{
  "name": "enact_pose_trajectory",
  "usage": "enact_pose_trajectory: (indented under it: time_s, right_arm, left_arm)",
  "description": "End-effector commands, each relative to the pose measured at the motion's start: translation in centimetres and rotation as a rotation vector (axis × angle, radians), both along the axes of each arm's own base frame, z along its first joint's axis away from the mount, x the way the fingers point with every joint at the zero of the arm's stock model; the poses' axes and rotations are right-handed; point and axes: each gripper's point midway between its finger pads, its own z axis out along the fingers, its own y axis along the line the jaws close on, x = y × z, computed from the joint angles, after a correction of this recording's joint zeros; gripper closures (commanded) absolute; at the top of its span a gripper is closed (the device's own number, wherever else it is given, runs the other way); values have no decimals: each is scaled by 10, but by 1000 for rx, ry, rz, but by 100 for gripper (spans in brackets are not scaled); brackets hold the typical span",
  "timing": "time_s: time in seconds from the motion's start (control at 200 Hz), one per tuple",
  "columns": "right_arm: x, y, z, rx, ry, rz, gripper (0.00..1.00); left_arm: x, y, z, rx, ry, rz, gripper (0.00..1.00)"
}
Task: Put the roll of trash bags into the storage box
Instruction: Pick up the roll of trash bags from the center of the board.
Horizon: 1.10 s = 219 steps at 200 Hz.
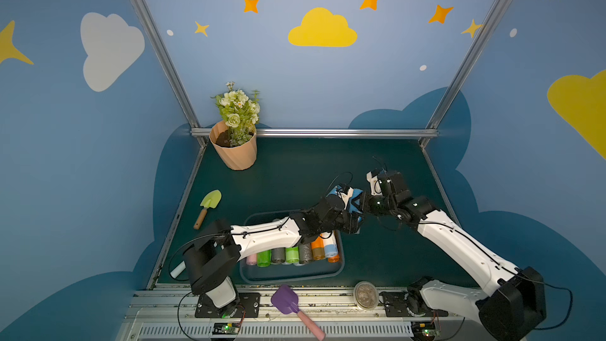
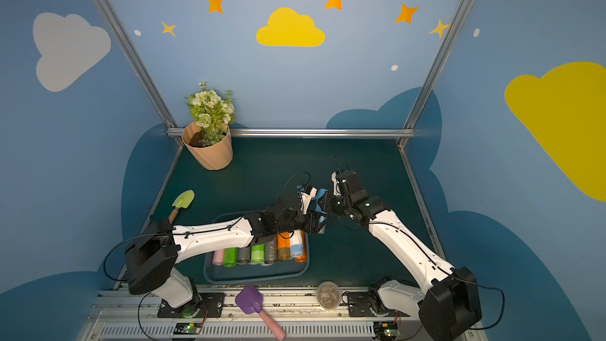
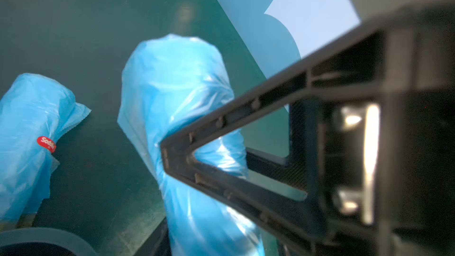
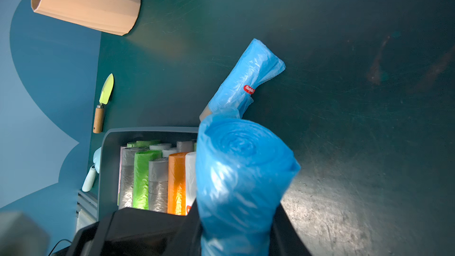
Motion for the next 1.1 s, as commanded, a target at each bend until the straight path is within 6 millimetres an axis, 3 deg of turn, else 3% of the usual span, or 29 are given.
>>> enact_pose_trajectory:
  time_s: [0.0,0.145,0.39,0.566,0.781,1.091]
  right_arm:
    - [2,1,15,20,-42,-9,70]
    - [0,1,17,24,-43,-7,69]
    - [-2,-2,16,26,-42,-20,62]
    - [-3,-7,19,32,-51,-39,40]
    - [-14,-13,22,37,-48,-34,25]
    - [-38,-2,26,53,-77,117,19]
  left_arm:
    - [-2,-6,6,-19,-11,-5,44]
    - [-1,-5,6,-27,-20,1,55]
    - [-1,-5,6,-24,-31,-5,63]
    - [0,1,8,-23,-47,10,65]
    - [5,25,10,42,-53,84,65]
    - [7,64,19,98,-69,142,65]
